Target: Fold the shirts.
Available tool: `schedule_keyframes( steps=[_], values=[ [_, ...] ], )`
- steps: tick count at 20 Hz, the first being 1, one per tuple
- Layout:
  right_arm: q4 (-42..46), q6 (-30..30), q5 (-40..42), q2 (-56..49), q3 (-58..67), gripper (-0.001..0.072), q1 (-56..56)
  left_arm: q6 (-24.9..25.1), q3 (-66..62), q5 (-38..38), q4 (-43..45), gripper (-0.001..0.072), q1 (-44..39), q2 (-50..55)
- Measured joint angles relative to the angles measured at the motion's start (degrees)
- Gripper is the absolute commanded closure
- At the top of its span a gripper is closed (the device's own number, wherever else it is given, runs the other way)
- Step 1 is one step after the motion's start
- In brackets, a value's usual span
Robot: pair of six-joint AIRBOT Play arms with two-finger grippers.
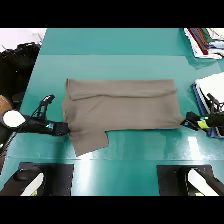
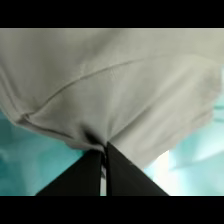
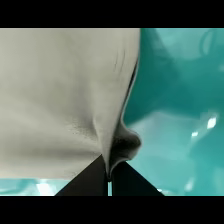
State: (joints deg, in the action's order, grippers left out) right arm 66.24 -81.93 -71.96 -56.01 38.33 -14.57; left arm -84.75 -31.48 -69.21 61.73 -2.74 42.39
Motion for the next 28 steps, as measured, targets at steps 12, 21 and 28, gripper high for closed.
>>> schedule_keyframes(
  steps=[12, 21, 28],
  values=[
    [7.5, -2.6, -6.3, 3.1, 13.9, 0.0694, 6.7, -1.2, -13.9, -2.6, 1.8, 0.0682, 0.0, 2.4],
    [3.1, -3.7, -0.7, -26.6, 35.7, 0.0441, 10.8, 3.1, -29.9, 11.5, 2.3, 0.0536, 0.0, 33.1],
    [-4.2, 0.3, -2.8, -36.2, 46.1, 0.0301, 8.2, 2.5, -38.2, 11.9, 2.3, 0.021, 0.3, 38.2]
  ],
)
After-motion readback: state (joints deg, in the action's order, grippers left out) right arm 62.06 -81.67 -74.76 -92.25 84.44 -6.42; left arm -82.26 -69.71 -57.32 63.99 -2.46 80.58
